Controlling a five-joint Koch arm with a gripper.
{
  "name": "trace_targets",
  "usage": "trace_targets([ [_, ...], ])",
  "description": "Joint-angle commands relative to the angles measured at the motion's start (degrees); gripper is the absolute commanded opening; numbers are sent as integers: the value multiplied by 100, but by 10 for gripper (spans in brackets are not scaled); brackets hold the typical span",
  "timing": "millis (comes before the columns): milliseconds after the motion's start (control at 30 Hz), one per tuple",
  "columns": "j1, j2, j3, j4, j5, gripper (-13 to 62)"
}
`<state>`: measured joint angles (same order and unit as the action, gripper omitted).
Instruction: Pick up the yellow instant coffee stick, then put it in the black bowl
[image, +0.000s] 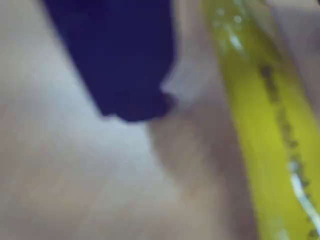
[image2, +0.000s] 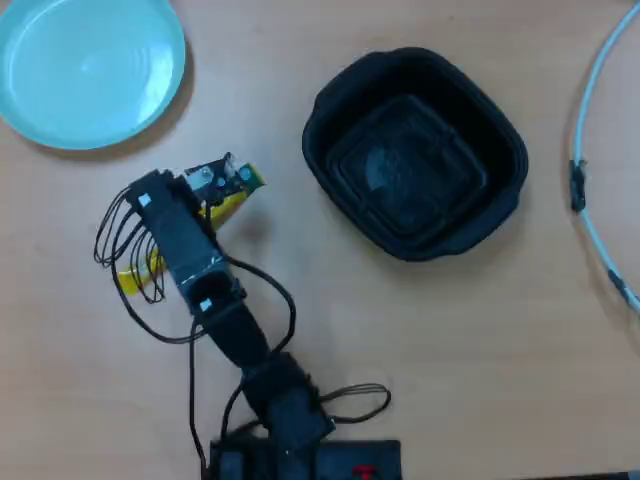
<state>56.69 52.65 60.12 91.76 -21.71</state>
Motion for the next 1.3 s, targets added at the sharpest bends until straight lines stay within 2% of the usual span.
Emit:
trace_targets([
  [0, -18, 44, -527, 264, -105, 457],
  [567, -26, -70, -396, 308, 325, 446],
  [600, -35, -79, -396, 308, 334, 425],
  [667, -44, -105, -413, 308, 360, 336],
  [833, -255, -105, -510, 211, 352, 5],
  [900, -316, -105, -519, 167, 360, -90],
  [1000, -316, -105, -501, 167, 387, -62],
  [1267, -316, -88, -457, 264, 782, -62],
])
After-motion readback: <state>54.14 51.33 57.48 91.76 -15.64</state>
